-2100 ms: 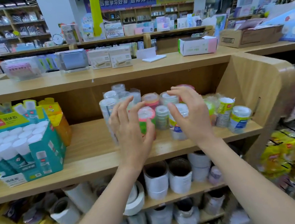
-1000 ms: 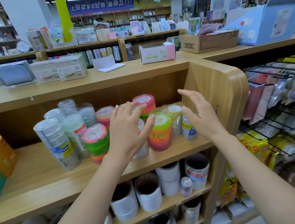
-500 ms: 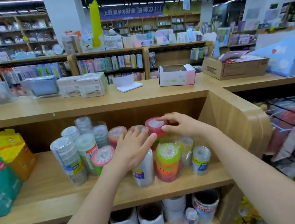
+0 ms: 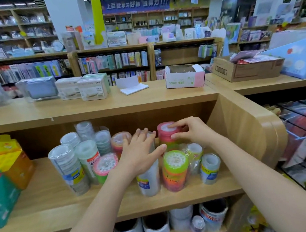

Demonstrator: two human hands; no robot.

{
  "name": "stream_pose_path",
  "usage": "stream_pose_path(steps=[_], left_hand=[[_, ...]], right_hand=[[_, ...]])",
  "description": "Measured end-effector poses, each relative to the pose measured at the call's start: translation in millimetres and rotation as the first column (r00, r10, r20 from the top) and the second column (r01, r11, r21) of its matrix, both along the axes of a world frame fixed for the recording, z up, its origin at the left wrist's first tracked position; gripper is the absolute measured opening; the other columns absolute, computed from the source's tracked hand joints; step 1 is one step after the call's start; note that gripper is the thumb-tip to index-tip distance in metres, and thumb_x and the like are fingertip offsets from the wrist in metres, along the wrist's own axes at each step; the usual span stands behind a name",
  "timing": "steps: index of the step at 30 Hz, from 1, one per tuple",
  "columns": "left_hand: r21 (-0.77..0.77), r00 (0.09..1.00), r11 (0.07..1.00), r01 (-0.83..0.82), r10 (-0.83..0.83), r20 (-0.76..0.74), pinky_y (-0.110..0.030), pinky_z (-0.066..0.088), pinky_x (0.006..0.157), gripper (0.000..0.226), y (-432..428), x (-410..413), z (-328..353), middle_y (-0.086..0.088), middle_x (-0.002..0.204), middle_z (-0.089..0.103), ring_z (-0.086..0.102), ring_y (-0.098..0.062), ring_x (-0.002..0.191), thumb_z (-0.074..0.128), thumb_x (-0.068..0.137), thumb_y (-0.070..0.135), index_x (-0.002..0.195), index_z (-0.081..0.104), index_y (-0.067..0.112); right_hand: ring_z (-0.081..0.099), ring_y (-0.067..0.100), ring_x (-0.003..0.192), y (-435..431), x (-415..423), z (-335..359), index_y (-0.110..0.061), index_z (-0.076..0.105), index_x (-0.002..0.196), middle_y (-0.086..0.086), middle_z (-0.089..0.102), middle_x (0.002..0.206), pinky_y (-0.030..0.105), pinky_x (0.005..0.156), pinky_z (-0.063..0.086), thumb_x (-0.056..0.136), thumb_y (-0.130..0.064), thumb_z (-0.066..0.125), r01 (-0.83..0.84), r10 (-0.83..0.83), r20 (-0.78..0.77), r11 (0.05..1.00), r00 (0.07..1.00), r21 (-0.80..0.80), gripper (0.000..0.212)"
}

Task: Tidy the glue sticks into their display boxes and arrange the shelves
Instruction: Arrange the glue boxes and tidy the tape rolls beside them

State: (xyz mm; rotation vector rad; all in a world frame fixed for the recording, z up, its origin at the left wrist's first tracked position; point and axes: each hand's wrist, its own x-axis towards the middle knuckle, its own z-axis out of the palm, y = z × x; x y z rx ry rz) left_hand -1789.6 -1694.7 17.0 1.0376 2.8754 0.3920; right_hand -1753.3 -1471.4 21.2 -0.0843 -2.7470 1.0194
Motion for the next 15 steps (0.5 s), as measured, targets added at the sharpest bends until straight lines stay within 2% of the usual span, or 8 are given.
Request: stream_pose_path(steps=[2,5,6,8,11,13,15], left_hand=[[-0.002,1.0,1.0,0.009,-0.009,-0.016,-0.052,-0.006,0.118,0.069,2,-3,1,0.001,0.165,0.006,-0.005,-0.018,0.151,0.027,0.095,0.066,0.156,0.017,0.033],[-0.006,0.998,0.999,0.052,-0.052,-0.04,-0.052,-0.011,0.117,0.07,6,-5,2,0.001,0.165,0.006,-0.004,-0.019,0.152,0.026,0.094,0.068,0.155,0.018,0.034],[-0.005,0.997,0.997,0.071,-0.071,-0.035,-0.053,-0.012,0.118,0.071,8,-4,2,0.001,0.165,0.007,-0.003,-0.019,0.152,0.025,0.093,0.069,0.155,0.018,0.034],[-0.001,0.994,0.994,0.11,-0.11,-0.019,-0.054,-0.011,0.119,0.076,10,0,4,0.002,0.165,0.009,-0.001,-0.019,0.152,0.02,0.088,0.073,0.155,0.019,0.036],[0.001,0.987,0.987,0.159,-0.159,0.006,-0.054,-0.01,0.119,0.086,11,2,8,0.003,0.164,0.012,0.002,-0.02,0.152,0.012,0.077,0.079,0.154,0.02,0.04],[-0.01,0.984,0.984,0.179,-0.179,0.003,-0.054,-0.01,0.119,0.087,11,1,9,0.003,0.164,0.012,0.002,-0.02,0.152,0.012,0.076,0.081,0.153,0.019,0.041],[-0.029,0.982,0.982,0.187,-0.187,0.012,-0.054,-0.008,0.12,0.088,12,0,9,0.002,0.164,0.011,0.001,-0.02,0.152,0.012,0.075,0.082,0.153,0.02,0.042]], right_hand=[[0.06,0.011,0.101,8,7,-1,-0.033,0.072,0.113,-0.007,0.069,0.114,0.031,0.091,0.049,0.074,-0.039,0.082,0.099,-0.099,-0.038,0.995,0.994,0.017,0.04],[0.06,0.014,0.1,17,19,-7,-0.03,0.071,0.115,-0.003,0.066,0.114,0.021,0.075,0.046,0.075,-0.035,0.083,0.249,-0.246,-0.076,0.968,0.966,0.025,0.043],[0.059,0.015,0.1,20,22,-9,-0.028,0.07,0.116,-0.002,0.065,0.114,0.022,0.076,0.045,0.075,-0.033,0.083,0.285,-0.283,-0.082,0.959,0.956,0.014,0.044],[0.058,0.016,0.098,24,27,-14,-0.027,0.068,0.116,0.001,0.065,0.114,0.025,0.079,0.044,0.076,-0.033,0.082,0.328,-0.327,-0.078,0.945,0.942,0.007,0.043],[0.055,0.017,0.097,25,31,-14,-0.027,0.064,0.118,0.004,0.059,0.117,0.03,0.083,0.046,0.08,-0.036,0.078,0.309,-0.308,-0.033,0.95,0.951,0.044,0.041],[0.051,0.02,0.113,23,30,-11,-0.026,0.063,0.12,0.007,0.049,0.131,0.035,0.097,0.045,0.083,-0.039,0.075,0.284,-0.283,-0.03,0.958,0.959,0.037,0.041],[0.04,0.023,0.134,18,29,-7,-0.026,0.064,0.121,0.008,0.038,0.147,0.037,0.109,0.037,0.084,-0.036,0.074,0.252,-0.251,-0.059,0.967,0.966,0.024,0.04]])
